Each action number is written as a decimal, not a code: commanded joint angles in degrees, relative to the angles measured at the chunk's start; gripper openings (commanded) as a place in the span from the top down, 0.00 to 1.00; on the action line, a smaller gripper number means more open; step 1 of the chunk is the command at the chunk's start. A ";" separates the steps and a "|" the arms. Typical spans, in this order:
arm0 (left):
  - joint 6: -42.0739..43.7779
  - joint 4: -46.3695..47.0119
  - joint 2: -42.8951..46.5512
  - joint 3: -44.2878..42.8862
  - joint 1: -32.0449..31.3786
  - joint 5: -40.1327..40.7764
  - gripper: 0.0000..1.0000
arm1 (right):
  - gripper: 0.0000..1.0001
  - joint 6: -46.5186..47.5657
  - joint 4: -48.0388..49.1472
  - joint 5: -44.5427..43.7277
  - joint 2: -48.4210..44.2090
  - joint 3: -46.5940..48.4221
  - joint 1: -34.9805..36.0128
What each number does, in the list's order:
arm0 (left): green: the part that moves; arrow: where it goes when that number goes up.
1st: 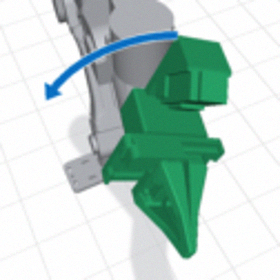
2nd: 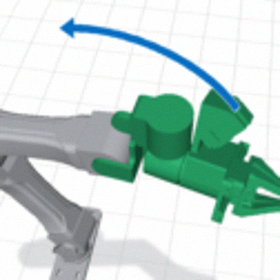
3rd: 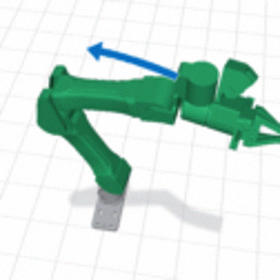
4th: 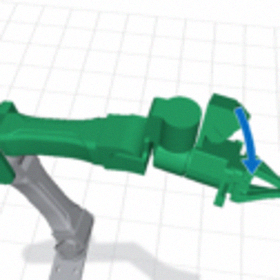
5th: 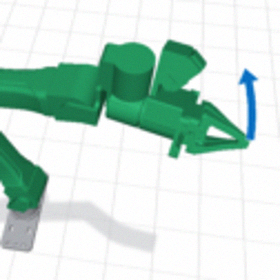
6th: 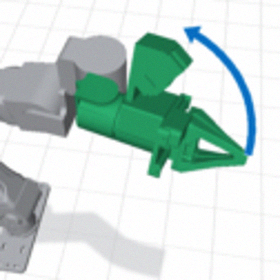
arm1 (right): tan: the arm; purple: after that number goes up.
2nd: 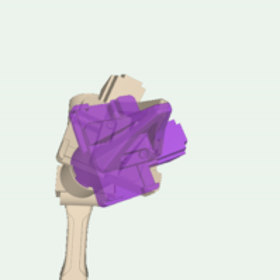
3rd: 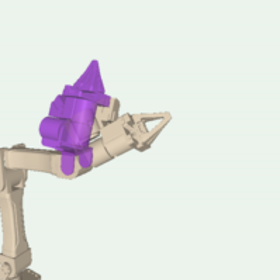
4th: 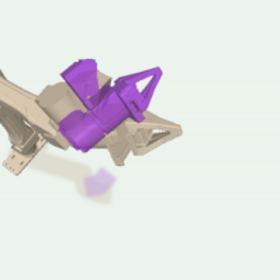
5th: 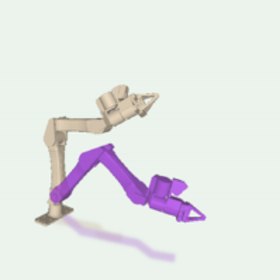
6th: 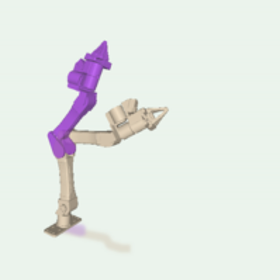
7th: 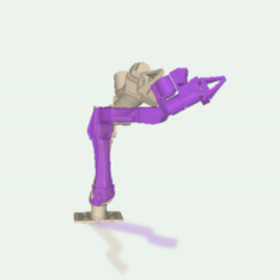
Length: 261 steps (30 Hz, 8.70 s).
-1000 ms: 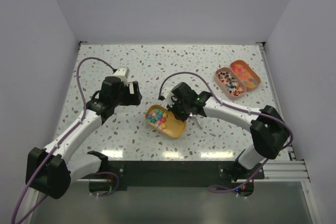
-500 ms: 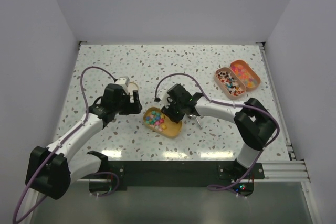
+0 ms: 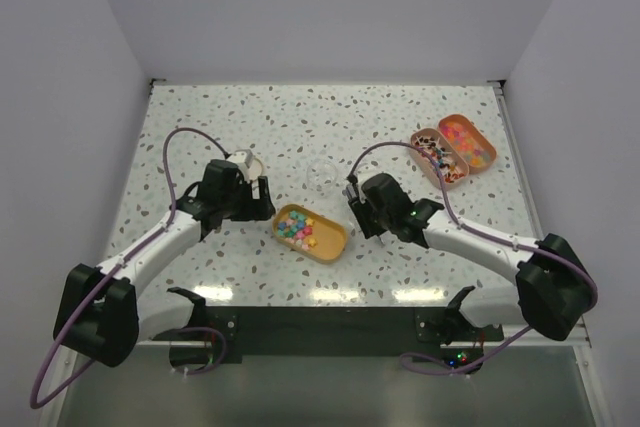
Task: Pack the candies
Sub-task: Place the storage box at the center of the board, then pick up the spatula from the center of the board, then adjust the spatula, then scoop the fake candies from the storage box, then place the fake candies in the packing bottle.
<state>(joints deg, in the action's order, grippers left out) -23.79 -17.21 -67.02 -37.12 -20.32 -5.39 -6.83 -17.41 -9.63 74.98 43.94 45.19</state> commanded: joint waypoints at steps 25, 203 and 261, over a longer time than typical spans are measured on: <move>-0.90 3.33 1.37 -3.12 -0.60 -4.36 0.13 | 0.98 -11.19 5.28 3.21 7.47 -3.61 -6.87; -0.29 -0.72 -12.17 -8.40 -6.93 -1.47 0.84 | 1.00 9.82 -13.79 5.15 33.75 33.75 11.06; 4.37 -0.19 16.58 -3.66 3.09 22.79 0.00 | 1.00 25.11 -46.48 -15.68 31.89 55.45 -0.10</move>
<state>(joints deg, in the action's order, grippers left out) -20.34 -18.55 -51.37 -41.10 -17.63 16.14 17.10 -60.99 -20.75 107.00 95.18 45.30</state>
